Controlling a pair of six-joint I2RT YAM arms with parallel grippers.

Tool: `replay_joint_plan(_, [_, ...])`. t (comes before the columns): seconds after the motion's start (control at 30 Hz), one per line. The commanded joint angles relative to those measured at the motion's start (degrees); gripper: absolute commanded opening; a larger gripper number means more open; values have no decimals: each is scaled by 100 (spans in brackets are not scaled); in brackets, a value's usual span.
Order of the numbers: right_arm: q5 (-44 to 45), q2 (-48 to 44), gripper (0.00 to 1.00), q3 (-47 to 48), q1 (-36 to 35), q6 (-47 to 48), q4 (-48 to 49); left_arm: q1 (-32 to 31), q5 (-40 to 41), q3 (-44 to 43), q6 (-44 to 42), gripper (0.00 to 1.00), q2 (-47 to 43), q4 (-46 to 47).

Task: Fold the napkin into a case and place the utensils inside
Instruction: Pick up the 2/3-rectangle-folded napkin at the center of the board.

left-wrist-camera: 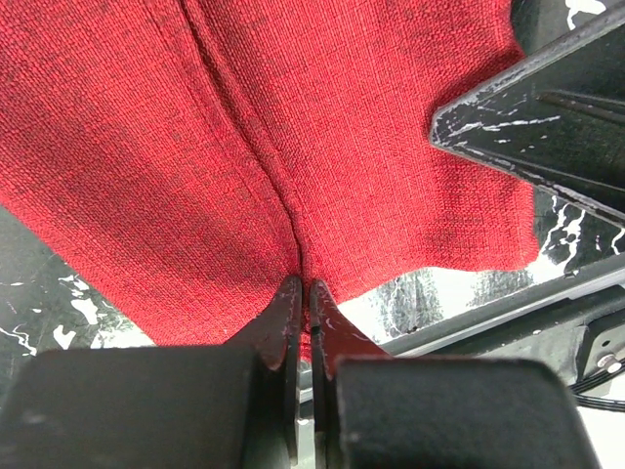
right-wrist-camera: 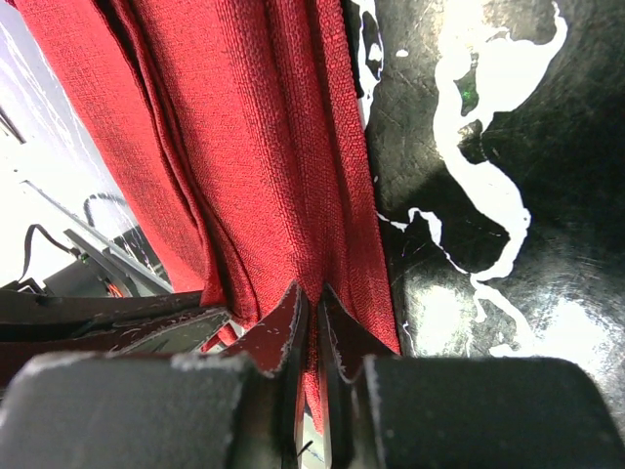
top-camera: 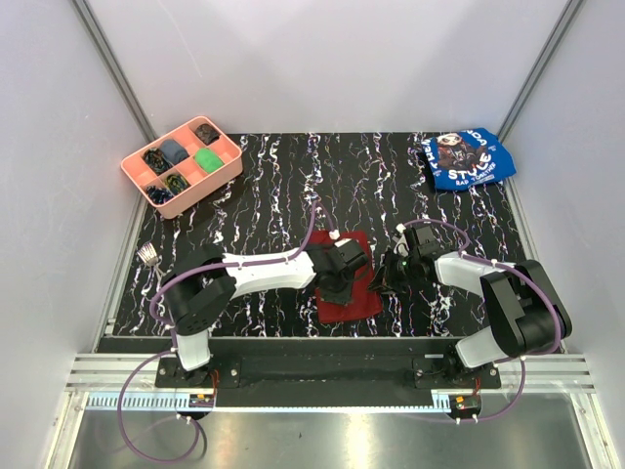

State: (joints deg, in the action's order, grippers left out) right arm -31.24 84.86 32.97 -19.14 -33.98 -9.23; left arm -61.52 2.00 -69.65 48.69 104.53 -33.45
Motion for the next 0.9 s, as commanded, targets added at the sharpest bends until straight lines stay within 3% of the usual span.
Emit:
replay_joint_plan(0.0, [-180,-84,11,-19,-55,-39,150,-36,11,-49,1,12,76,155])
replay_joint_plan(0.17, [-145,-162,15,112,-55,14,1,-18,29,-5,-149,36,-301,269])
replay_joint_plan(0.23, [-101,-198,21,192,-46,58,-113,-10,11,4,-210,46,-564,295])
replay_joint_plan(0.4, [188,-408,31,578,-55,277,-692,139,-164,118,-333,54,-1459,418])
replay_joint_plan(0.53, [434,-611,39,912,-169,418,-1167,596,-410,416,-369,48,-2102,541])
replay_joint_plan(0.7, [883,-874,53,1317,-415,445,-1643,1721,-1561,1365,-360,22,-2428,1409])
replay_joint_plan(0.83, [1269,-796,61,1422,-407,576,-1818,1566,-1774,1454,-360,18,-2385,1859])
replay_joint_plan(0.87, [1305,-761,62,1431,-398,568,-1854,1425,-1547,1315,-429,23,-2306,1895])
